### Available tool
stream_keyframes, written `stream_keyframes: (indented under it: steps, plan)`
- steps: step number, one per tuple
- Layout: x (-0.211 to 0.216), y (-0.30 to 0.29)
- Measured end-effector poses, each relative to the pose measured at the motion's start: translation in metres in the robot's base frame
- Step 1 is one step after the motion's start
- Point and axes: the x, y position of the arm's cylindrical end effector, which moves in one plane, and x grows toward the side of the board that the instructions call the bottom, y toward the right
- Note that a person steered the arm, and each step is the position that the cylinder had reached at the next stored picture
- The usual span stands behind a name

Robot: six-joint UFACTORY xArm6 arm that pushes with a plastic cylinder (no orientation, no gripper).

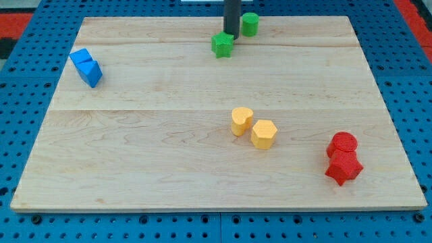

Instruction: Move green star towards bottom left

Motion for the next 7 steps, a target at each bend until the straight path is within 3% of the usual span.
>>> stream_keyframes:
  steps: [6,7]
  plan:
    - [0.165,-0.085]
    - [0.171,-0.098]
